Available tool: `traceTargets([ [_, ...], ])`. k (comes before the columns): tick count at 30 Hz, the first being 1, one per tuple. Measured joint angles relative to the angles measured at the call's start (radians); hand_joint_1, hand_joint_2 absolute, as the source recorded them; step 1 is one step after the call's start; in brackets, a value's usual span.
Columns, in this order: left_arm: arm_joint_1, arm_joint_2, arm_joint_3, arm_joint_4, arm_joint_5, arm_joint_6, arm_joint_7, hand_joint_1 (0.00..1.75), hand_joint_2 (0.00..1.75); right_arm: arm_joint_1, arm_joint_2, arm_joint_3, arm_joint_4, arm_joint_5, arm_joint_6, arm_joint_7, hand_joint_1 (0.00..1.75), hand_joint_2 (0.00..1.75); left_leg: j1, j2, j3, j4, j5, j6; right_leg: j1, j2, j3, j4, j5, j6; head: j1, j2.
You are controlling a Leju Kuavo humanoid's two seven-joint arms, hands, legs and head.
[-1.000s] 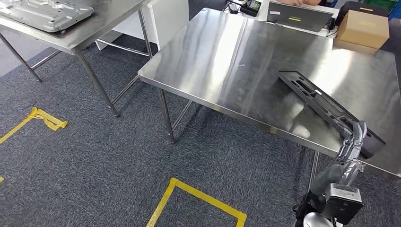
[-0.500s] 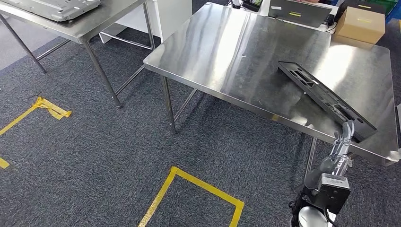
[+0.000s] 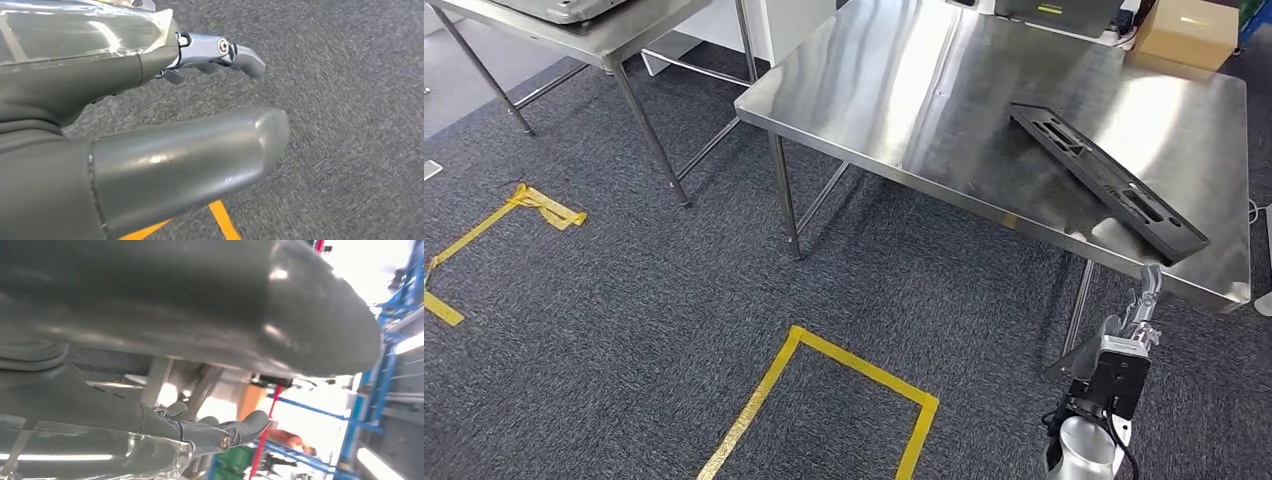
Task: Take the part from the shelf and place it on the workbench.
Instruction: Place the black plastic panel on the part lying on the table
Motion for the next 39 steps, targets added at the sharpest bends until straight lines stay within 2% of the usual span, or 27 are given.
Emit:
traceTargets([
  [1, 0.002, 0.0, -0.005, 0.0, 0.01, 0.004, 0.0, 0.0, 0.0, -0.004, -0.006, -0.002, 0.018, -0.006, -0.002, -0.001, 0.0, 0.0, 0.002, 0.001, -0.008, 0.016, -0.014, -0.005, -0.005, -0.008, -0.002, 0.0, 0.005, -0.008, 0.0, 0.0],
  [2, 0.004, -0.001, -0.01, 0.0, 0.02, 0.01, 0.0, 0.0, 0.0, -0.008, -0.013, -0.004, 0.034, -0.012, -0.004, -0.002, 0.0, 0.0, 0.004, 0.004, -0.023, 0.052, -0.043, -0.011, -0.009, -0.017, -0.002, -0.001, 0.009, -0.016, -0.001, 0.0],
  [4, 0.008, -0.001, -0.023, 0.0, 0.042, 0.022, 0.0, 0.0, 0.0, -0.021, -0.03, -0.007, 0.068, -0.02, -0.007, -0.004, 0.0, 0.0, 0.01, 0.01, -0.071, 0.18, -0.118, -0.022, -0.009, -0.037, -0.003, -0.001, 0.014, -0.026, -0.002, 0.0],
  [5, 0.01, -0.001, -0.031, 0.0, 0.054, 0.028, 0.0, 0.0, 0.0, -0.029, -0.039, -0.008, 0.089, -0.024, -0.01, -0.004, 0.0, 0.0, 0.012, 0.011, -0.095, 0.246, -0.145, -0.027, -0.008, -0.047, -0.005, 0.0, 0.015, -0.027, -0.002, 0.0],
  [6, 0.013, -0.002, -0.04, 0.0, 0.065, 0.033, 0.0, 0.0, 0.0, -0.041, -0.05, -0.008, 0.112, -0.028, -0.015, -0.005, 0.0, 0.0, 0.015, 0.013, -0.107, 0.287, -0.153, -0.031, -0.008, -0.056, -0.007, 0.001, 0.015, -0.027, -0.002, 0.0],
  [7, 0.015, -0.002, -0.05, 0.0, 0.075, 0.039, 0.0, 0.0, 0.0, -0.054, -0.06, -0.009, 0.137, -0.031, -0.02, -0.005, 0.0, 0.0, 0.018, 0.016, -0.101, 0.29, -0.143, -0.033, -0.008, -0.066, -0.008, 0.003, 0.015, -0.026, -0.002, 0.0],
  [8, 0.016, -0.001, -0.059, 0.0, 0.082, 0.043, 0.0, 0.0, 0.0, -0.067, -0.07, -0.01, 0.159, -0.033, -0.026, -0.005, 0.0, 0.0, 0.021, 0.022, -0.076, 0.254, -0.118, -0.034, -0.008, -0.074, -0.008, 0.006, 0.014, -0.026, -0.002, 0.0],
  [9, 0.016, 0.001, -0.067, 0.0, 0.089, 0.047, 0.0, 0.0, 0.0, -0.079, -0.079, -0.01, 0.179, -0.033, -0.031, -0.005, 0.0, 0.0, 0.023, 0.035, -0.038, 0.191, -0.087, -0.034, -0.008, -0.082, -0.008, 0.009, 0.012, -0.024, -0.002, 0.0],
  [11, 0.014, 0.006, -0.082, 0.001, 0.099, 0.053, 0.0, 0.0, 0.0, -0.098, -0.097, -0.01, 0.211, -0.032, -0.036, -0.005, 0.0, 0.0, 0.014, 0.075, 0.026, 0.08, -0.054, -0.026, -0.003, -0.099, -0.015, 0.015, 0.005, -0.015, -0.002, 0.0],
  [13, 0.013, 0.013, -0.093, 0.003, 0.106, 0.056, 0.0, 0.0, 0.0, -0.113, -0.113, -0.01, 0.24, -0.031, -0.039, -0.005, 0.0, 0.0, 0.001, 0.087, 0.039, 0.044, -0.057, -0.012, 0.004, -0.118, -0.018, 0.018, 0.001, -0.006, -0.001, 0.0],
  [15, 0.014, 0.019, -0.101, 0.006, 0.112, 0.057, 0.0, 0.0, 0.0, -0.127, -0.125, -0.01, 0.262, -0.031, -0.041, -0.005, 0.0, 0.0, -0.001, 0.065, 0.036, 0.029, -0.06, 0.004, 0.005, -0.128, -0.017, 0.022, -0.004, 0.002, 0.0, 0.0],
  [17, 0.012, 0.022, -0.109, 0.007, 0.123, 0.058, -0.001, 0.0, 0.0, -0.136, -0.138, -0.009, 0.279, -0.033, -0.043, -0.006, 0.0, 0.0, 0.003, 0.042, 0.04, 0.013, -0.058, 0.018, 0.002, -0.087, -0.044, 0.071, -0.032, 0.003, 0.0, 0.0],
  [19, 0.008, 0.023, -0.117, 0.007, 0.135, 0.064, -0.001, 0.0, 0.0, -0.138, -0.152, -0.008, 0.297, -0.037, -0.047, -0.007, 0.0, 0.0, 0.004, 0.017, 0.038, 0.008, -0.053, 0.027, -0.001, -0.034, -0.112, 0.2, -0.083, -0.005, 0.002, 0.0],
  [21, 0.006, 0.025, -0.125, 0.008, 0.142, 0.073, -0.001, 0.0, 0.0, -0.134, -0.161, -0.009, 0.313, -0.045, -0.051, -0.007, 0.0, 0.0, 0.003, -0.009, 0.035, 0.009, -0.051, 0.03, -0.002, -0.02, -0.182, 0.323, -0.112, -0.005, 0.002, 0.0],
  [22, 0.006, 0.025, -0.128, 0.008, 0.144, 0.077, -0.001, 0.0, 0.0, -0.133, -0.162, -0.009, 0.318, -0.048, -0.052, -0.007, 0.0, 0.0, 0.003, -0.022, 0.035, 0.009, -0.05, 0.03, -0.003, -0.018, -0.195, 0.335, -0.105, 0.001, 0.002, 0.0],
  [23, 0.006, 0.025, -0.131, 0.009, 0.146, 0.079, -0.001, 0.0, 0.0, -0.133, -0.164, -0.009, 0.323, -0.05, -0.054, -0.007, 0.0, 0.0, 0.003, -0.036, 0.036, 0.01, -0.049, 0.03, -0.004, -0.015, -0.188, 0.305, -0.08, 0.01, 0.002, 0.0],
  [24, 0.006, 0.025, -0.133, 0.01, 0.148, 0.081, -0.001, 0.0, 0.0, -0.133, -0.166, -0.009, 0.326, -0.052, -0.056, -0.007, 0.0, 0.0, 0.003, -0.049, 0.037, 0.011, -0.048, 0.028, -0.007, -0.007, -0.164, 0.242, -0.045, 0.021, 0.002, 0.0],
  [26, 0.002, 0.026, -0.14, 0.012, 0.156, 0.087, -0.001, 0.0, 0.0, -0.135, -0.172, -0.009, 0.335, -0.06, -0.059, -0.007, 0.0, 0.0, 0.002, -0.075, 0.031, 0.018, -0.045, 0.022, -0.014, 0.038, -0.114, 0.11, 0.014, 0.031, 0.002, 0.0],
  [28, -0.001, 0.027, -0.145, 0.013, 0.168, 0.096, -0.001, 0.0, 0.0, -0.134, -0.177, -0.01, 0.346, -0.07, -0.061, -0.007, 0.0, 0.0, 0.001, -0.097, 0.017, 0.023, -0.038, 0.01, -0.016, 0.064, -0.098, 0.063, 0.033, 0.025, 0.002, 0.0],
  [30, -0.002, 0.028, -0.148, 0.014, 0.178, 0.106, -0.001, 0.0, 0.0, -0.136, -0.178, -0.01, 0.355, -0.073, -0.064, -0.007, 0.0, 0.0, 0.004, -0.114, 0.007, 0.023, -0.03, -0.004, -0.015, 0.044, -0.1, 0.065, 0.039, 0.014, 0.002, 0.0],
  [31, -0.001, 0.027, -0.15, 0.015, 0.182, 0.112, -0.001, 0.0, 0.0, -0.14, -0.178, -0.01, 0.359, -0.074, -0.066, -0.007, 0.0, 0.0, 0.004, -0.101, 0.0, 0.03, -0.036, -0.01, -0.017, 0.034, -0.101, 0.063, 0.042, 0.007, 0.001, 0.0],
  [32, -0.003, 0.027, -0.153, 0.015, 0.186, 0.118, -0.001, 0.0, 0.0, -0.144, -0.178, -0.011, 0.362, -0.073, -0.069, -0.007, 0.0, 0.0, 0.004, -0.076, -0.012, 0.054, -0.053, -0.014, -0.02, 0.022, -0.102, 0.061, 0.046, -0.001, -0.001, 0.0],
  [34, -0.009, 0.025, -0.161, 0.016, 0.201, 0.13, -0.001, 0.0, 0.0, -0.148, -0.178, -0.011, 0.37, -0.07, -0.079, -0.007, 0.0, 0.0, 0.004, -0.014, -0.055, 0.157, -0.117, -0.021, -0.018, -0.005, -0.102, 0.059, 0.05, -0.012, -0.005, 0.0],
  [36, -0.01, 0.021, -0.171, 0.015, 0.223, 0.14, -0.001, 0.0, 0.0, -0.156, -0.178, -0.011, 0.382, -0.064, -0.092, -0.007, 0.0, 0.0, 0.011, 0.009, -0.1, 0.276, -0.171, -0.028, -0.013, -0.034, -0.103, 0.06, 0.05, -0.015, -0.006, 0.0],
  [37, -0.008, 0.018, -0.175, 0.014, 0.232, 0.143, -0.001, 0.0, 0.0, -0.163, -0.177, -0.01, 0.39, -0.062, -0.097, -0.007, 0.0, 0.0, 0.014, 0.013, -0.105, 0.299, -0.175, -0.03, -0.012, -0.047, -0.103, 0.06, 0.05, -0.015, -0.006, 0.0],
  [38, -0.005, 0.016, -0.178, 0.013, 0.24, 0.146, -0.001, 0.0, 0.0, -0.172, -0.177, -0.01, 0.399, -0.06, -0.101, -0.007, 0.0, 0.0, 0.017, 0.018, -0.091, 0.284, -0.163, -0.032, -0.012, -0.06, -0.103, 0.06, 0.05, -0.015, -0.006, 0.0],
  [39, -0.003, 0.016, -0.18, 0.01, 0.245, 0.147, -0.001, 0.0, 0.0, -0.179, -0.177, -0.009, 0.405, -0.058, -0.104, -0.007, 0.0, 0.0, 0.019, 0.028, -0.059, 0.236, -0.14, -0.033, -0.012, -0.072, -0.102, 0.06, 0.05, -0.015, -0.007, 0.0],
])
